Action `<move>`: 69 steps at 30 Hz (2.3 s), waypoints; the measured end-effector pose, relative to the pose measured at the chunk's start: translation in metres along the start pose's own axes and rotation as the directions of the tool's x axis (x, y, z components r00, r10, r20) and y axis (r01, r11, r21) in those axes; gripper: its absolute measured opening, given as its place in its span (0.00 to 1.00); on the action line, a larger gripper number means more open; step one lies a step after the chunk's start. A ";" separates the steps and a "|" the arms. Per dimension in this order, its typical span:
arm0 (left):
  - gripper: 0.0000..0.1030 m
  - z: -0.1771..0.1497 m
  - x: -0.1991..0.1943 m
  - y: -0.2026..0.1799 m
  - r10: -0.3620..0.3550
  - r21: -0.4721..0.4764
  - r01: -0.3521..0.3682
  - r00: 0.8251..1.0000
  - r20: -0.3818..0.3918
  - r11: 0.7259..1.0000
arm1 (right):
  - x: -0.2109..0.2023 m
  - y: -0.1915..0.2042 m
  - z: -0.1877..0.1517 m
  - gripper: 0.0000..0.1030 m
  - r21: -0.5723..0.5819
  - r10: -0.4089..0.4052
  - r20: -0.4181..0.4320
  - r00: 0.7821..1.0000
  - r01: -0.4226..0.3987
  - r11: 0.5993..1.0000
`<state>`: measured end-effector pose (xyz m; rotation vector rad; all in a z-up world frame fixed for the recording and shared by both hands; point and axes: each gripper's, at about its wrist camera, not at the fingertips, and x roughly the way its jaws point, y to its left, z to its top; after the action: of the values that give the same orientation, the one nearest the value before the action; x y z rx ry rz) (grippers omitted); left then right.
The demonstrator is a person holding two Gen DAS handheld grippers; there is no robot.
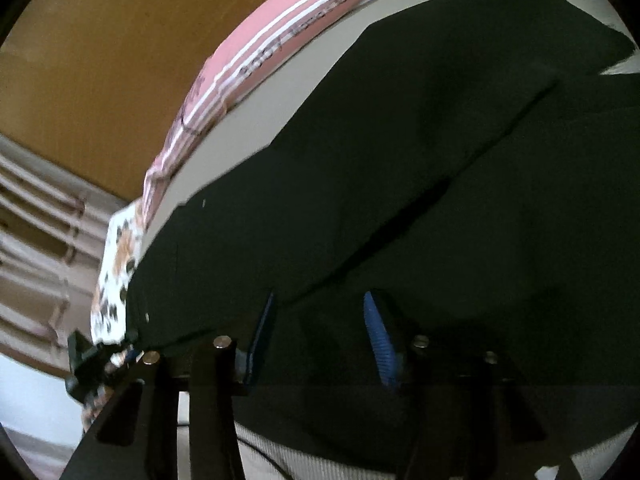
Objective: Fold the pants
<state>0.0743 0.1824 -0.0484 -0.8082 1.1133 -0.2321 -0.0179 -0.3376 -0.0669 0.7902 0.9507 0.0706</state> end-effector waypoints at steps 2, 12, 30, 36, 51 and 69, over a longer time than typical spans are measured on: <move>0.19 0.002 -0.002 -0.002 0.008 0.008 -0.008 1.000 0.003 1.000 | 0.003 -0.007 0.009 0.35 0.039 0.008 0.028 1.000 -0.009 0.999; 0.18 0.012 0.011 -0.007 0.071 0.058 -0.067 0.995 -0.067 0.996 | -0.007 -0.026 0.037 0.09 0.116 -0.021 0.101 0.995 0.009 0.993; 0.17 0.032 0.020 -0.021 0.310 0.465 -0.210 0.939 -0.151 0.860 | -0.048 0.035 -0.059 0.05 -0.158 -0.263 0.032 0.964 0.265 0.951; 0.21 0.016 0.020 -0.025 0.352 0.527 -0.270 0.934 -0.060 0.806 | -0.025 0.009 -0.064 0.05 -0.078 -0.259 -0.053 0.964 0.255 0.964; 0.32 -0.029 -0.032 -0.066 0.338 0.546 -0.313 0.940 0.057 0.778 | -0.049 -0.033 -0.051 0.30 0.153 -0.094 0.016 0.995 0.091 0.984; 0.33 -0.214 0.114 -0.235 0.238 0.901 0.148 0.935 -0.262 0.408 | -0.101 -0.100 -0.010 0.34 0.304 -0.123 0.132 0.984 0.078 0.950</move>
<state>-0.0080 -0.1428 -0.0119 0.3159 1.1147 -0.9016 -0.1133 -0.4431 -0.0629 1.0081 0.8672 -0.2244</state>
